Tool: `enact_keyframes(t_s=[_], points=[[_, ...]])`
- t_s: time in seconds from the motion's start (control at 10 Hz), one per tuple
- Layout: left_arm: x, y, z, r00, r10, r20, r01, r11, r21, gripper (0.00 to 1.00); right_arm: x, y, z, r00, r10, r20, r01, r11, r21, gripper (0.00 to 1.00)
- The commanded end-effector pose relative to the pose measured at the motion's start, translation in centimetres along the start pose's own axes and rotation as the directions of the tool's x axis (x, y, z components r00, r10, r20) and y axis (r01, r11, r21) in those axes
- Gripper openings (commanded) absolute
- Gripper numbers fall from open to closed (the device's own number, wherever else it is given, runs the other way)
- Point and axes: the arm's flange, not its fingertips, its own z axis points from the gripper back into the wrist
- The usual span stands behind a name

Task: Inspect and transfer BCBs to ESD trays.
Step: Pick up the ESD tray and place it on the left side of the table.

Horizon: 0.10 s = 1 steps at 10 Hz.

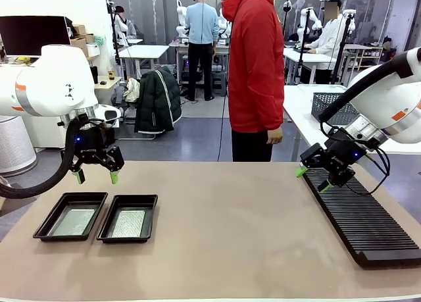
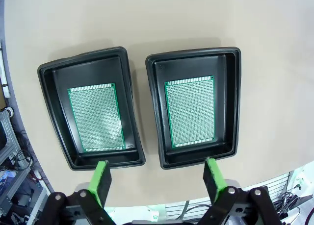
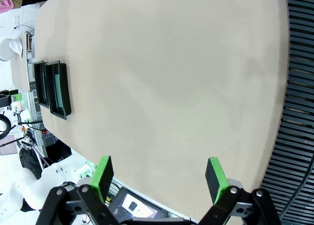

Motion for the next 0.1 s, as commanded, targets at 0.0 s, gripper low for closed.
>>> enact_keyframes(t_s=[0.0], points=[[0.0, 0.07, -0.04, 1.0, 0.003, -0.001, -0.003, 1.0, -0.003, 1.0, -0.13, 0.21, 0.11, 1.0, -0.017, 0.003, 0.017, 1.0, -0.02, 1.0]])
